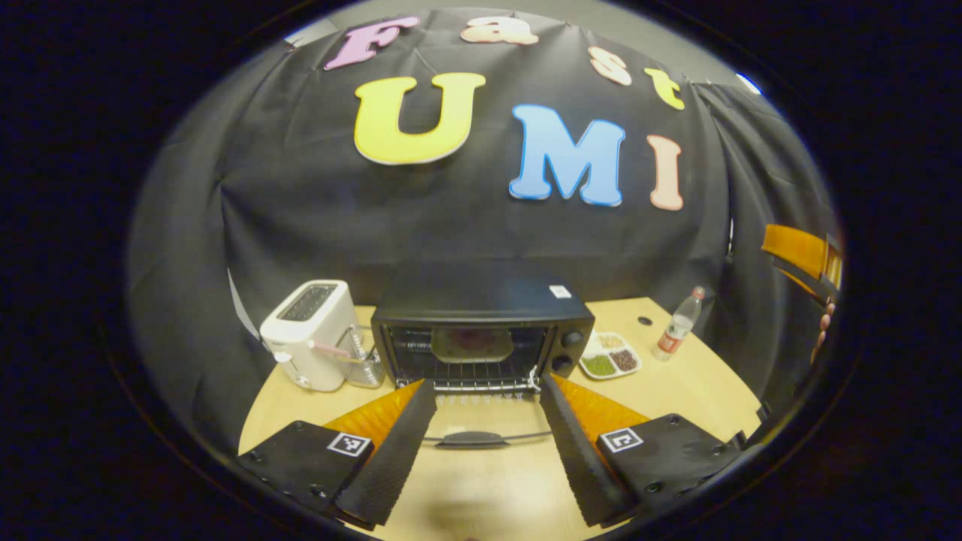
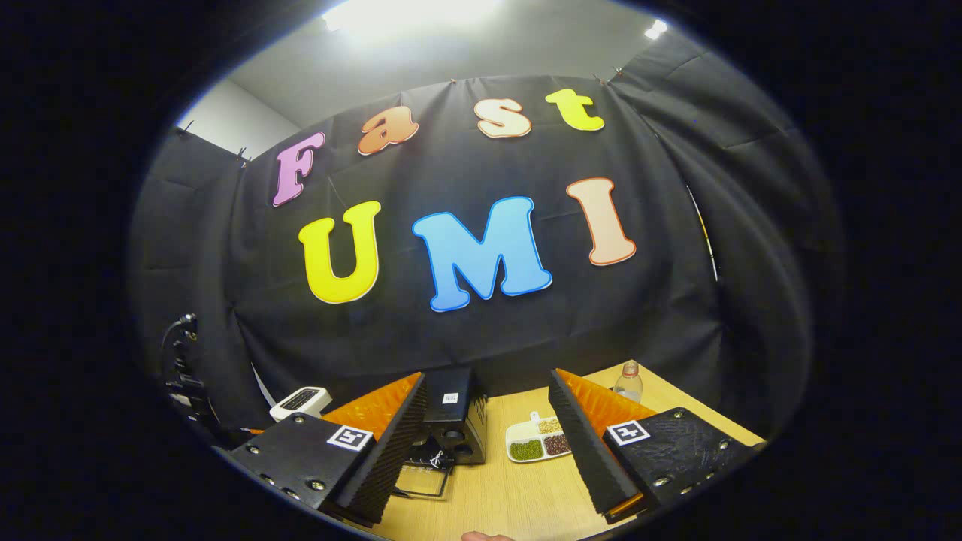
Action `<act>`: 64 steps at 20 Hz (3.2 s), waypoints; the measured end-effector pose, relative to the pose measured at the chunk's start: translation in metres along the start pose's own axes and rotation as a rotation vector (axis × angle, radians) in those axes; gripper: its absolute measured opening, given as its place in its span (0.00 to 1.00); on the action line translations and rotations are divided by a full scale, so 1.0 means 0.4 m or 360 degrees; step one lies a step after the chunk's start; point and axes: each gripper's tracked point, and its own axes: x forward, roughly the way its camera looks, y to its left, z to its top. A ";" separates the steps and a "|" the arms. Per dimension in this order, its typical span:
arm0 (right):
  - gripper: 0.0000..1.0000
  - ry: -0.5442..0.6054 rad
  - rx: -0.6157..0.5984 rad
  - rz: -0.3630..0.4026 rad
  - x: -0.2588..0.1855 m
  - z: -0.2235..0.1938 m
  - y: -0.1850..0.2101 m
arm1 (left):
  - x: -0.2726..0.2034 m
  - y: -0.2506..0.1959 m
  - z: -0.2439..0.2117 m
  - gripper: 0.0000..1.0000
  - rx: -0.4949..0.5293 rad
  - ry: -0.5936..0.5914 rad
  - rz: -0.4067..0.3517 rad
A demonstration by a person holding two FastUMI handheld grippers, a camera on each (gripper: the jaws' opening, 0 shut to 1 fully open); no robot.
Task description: Open the electric oven with the left hand, put the food in, and close the electric oven.
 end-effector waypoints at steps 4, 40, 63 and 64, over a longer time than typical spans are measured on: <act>0.98 0.0061 0.0030 -0.0019 0.009 -0.029 -0.022 | 0.003 0.001 -0.129 0.99 -0.0017 0.0264 -0.0011; 0.98 0.0321 0.0011 -0.0196 0.036 -0.132 -0.163 | 0.320 0.042 -0.470 0.95 -0.0005 0.1057 0.0064; 0.98 0.0309 0.0018 -0.0118 0.018 -0.118 -0.135 | 0.274 0.045 -0.313 0.99 -0.0031 0.0766 0.0117; 0.98 0.0311 0.0017 -0.0123 0.018 -0.118 -0.138 | 0.277 0.046 -0.306 0.99 -0.0029 0.0744 0.0120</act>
